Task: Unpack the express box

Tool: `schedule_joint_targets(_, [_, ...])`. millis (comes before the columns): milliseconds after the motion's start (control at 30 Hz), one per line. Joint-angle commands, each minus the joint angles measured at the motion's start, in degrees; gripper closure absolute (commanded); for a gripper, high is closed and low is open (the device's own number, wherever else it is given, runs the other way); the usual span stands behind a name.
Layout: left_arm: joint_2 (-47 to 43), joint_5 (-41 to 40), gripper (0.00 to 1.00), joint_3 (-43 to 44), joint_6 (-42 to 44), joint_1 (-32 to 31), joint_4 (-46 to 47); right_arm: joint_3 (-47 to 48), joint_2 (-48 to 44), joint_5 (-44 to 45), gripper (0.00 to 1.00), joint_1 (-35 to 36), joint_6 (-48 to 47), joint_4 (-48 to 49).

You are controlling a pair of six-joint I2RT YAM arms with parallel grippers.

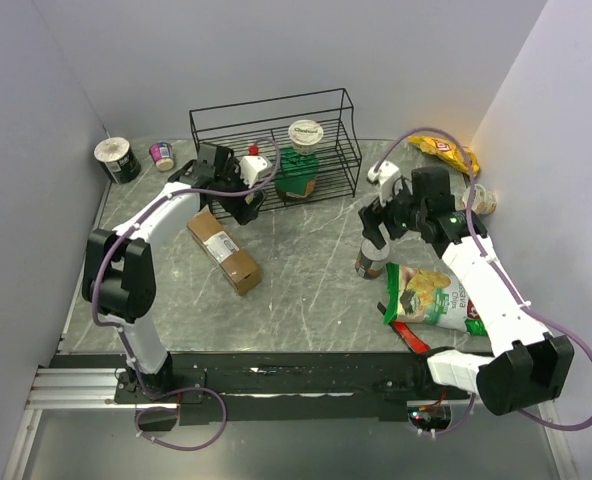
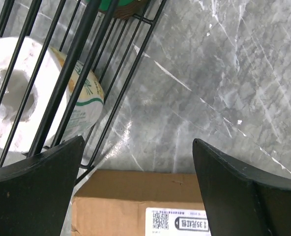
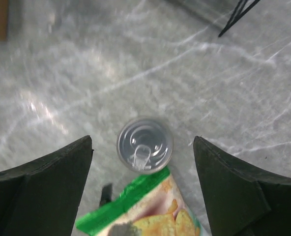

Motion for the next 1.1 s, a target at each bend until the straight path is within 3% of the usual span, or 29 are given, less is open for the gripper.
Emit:
schedule_joint_targets(0, [-3.9,7.4,0.02,1.2,-1.2,0.2,0.7,-5.8,-2.9,-3.7,0.19,0.2,-13.2,-10.2])
schedule_joint_targets(100, [-8.9,11.0,0.01,-4.3,-4.3,-1.9,2.4,-14.6,-9.6,-6.8,0.31,0.2,-26.1,-16.9])
schedule_joint_targets(333, [-13.9,9.5,0.04,-10.5,-12.4,-5.2,6.5,-26.4,-21.0,-7.4,0.40,-0.1,-43.3,-27.8])
schedule_joint_targets(467, [-14.0,8.6,0.04,-11.0,-12.4,-5.2,7.2,-28.7,-19.7,-6.4,0.63,-0.7,-43.0,-29.1])
schedule_joint_targets(567, [-13.7,8.1,0.04,-10.8,-12.2,-5.1,7.1,-28.1,-13.5,-3.7,0.74,-2.6,-40.6,-26.7])
schedule_joint_targets(700, [-13.9,7.7,0.04,-11.0,-12.2,-5.2,7.3,-27.7,-3.9,3.8,0.78,-7.8,-35.4,-17.9])
schedule_joint_targets(833, [-14.4,7.1,0.04,-11.6,-11.9,-5.2,7.7,-21.0,3.6,4.1,0.73,-16.6,-34.4,-15.3])
schedule_joint_targets(933, [-14.8,6.9,0.04,-12.2,-12.2,-5.2,8.0,-18.7,1.4,3.2,0.47,-17.3,-30.9,-14.3])
schedule_joint_targets(1000, [-15.0,7.3,0.04,-12.8,-12.8,-5.2,8.3,-18.9,-1.6,-3.9,0.36,-16.9,-32.8,-16.8])
schedule_joint_targets(1033, [-15.1,7.4,0.04,-13.1,-12.8,-5.2,8.4,-20.3,-4.8,-6.1,0.24,-16.6,-33.9,-18.9])
schedule_joint_targets(1067, [-15.1,7.6,0.04,-13.3,-12.9,-5.2,8.4,-21.5,-6.2,-8.5,0.20,-15.2,-35.0,-19.9])
